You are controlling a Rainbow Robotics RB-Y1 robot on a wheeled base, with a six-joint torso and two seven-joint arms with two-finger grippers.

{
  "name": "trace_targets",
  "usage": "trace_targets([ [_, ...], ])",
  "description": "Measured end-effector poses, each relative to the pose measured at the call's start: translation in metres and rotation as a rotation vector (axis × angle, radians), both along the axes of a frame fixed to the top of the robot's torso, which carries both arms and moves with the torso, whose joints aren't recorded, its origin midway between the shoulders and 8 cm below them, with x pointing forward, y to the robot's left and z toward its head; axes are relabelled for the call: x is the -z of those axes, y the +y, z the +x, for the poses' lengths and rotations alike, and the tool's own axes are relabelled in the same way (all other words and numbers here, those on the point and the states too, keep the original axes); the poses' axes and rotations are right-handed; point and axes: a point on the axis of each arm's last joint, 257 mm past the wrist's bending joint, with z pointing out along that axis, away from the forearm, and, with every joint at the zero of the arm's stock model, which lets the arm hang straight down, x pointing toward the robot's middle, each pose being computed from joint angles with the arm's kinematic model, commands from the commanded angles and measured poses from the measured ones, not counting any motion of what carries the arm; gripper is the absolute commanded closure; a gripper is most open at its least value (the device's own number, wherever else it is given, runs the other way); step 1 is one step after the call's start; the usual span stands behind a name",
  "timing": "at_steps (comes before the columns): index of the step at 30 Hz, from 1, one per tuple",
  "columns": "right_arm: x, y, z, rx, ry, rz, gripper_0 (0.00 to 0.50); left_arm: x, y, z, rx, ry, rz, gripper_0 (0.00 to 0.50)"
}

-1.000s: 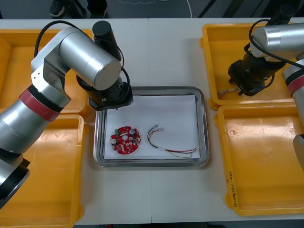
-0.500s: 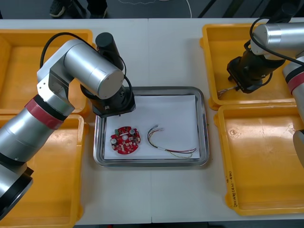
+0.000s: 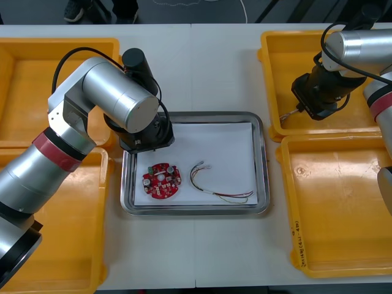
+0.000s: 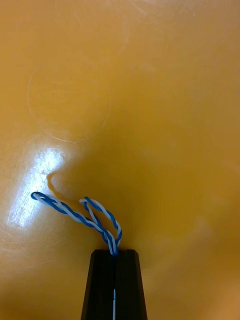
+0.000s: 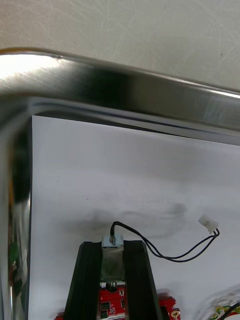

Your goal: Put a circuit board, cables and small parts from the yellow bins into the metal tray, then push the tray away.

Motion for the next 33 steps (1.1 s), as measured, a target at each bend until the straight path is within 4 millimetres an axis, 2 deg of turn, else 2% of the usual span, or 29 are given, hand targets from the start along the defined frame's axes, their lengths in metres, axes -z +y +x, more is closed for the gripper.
trace_targets([
  [1,0.000,0.000,0.000,0.000,0.000,0.000,0.500,0.000,0.000,0.000,0.000,0.000,0.000,0.157],
  [2,0.000,0.000,0.000,0.000,0.000,0.000,0.500,0.000,0.000,0.000,0.000,0.000,0.000,0.079],
  [3,-0.001,0.000,0.000,0.000,-0.001,0.000,0.500,0.000,0.000,0.000,0.000,-0.001,0.000,0.021],
  [4,-0.001,0.000,0.001,0.000,-0.001,0.000,0.500,0.000,0.000,0.000,0.000,-0.001,0.001,0.021],
  [5,-0.002,0.001,0.001,0.000,-0.002,0.000,0.500,0.000,0.000,0.000,0.000,-0.001,0.000,0.000],
  [12,-0.015,0.001,0.001,-0.003,0.017,-0.018,0.500,-0.001,0.001,0.001,-0.001,-0.003,0.004,0.000],
  [16,-0.028,-0.006,0.004,0.001,0.009,-0.049,0.500,-0.005,0.003,-0.007,0.005,0.007,0.024,0.000],
  [24,-0.040,-0.046,0.002,-0.127,0.020,-0.218,0.500,-0.048,0.010,-0.018,-0.007,-0.009,0.014,0.000],
  [29,-0.028,-0.061,0.010,-0.088,-0.008,-0.199,0.500,-0.076,0.020,-0.026,-0.024,-0.031,0.016,0.000],
  [33,-0.015,-0.069,0.011,-0.066,-0.006,-0.191,0.500,-0.094,0.018,-0.023,-0.022,-0.072,-0.009,0.000],
])
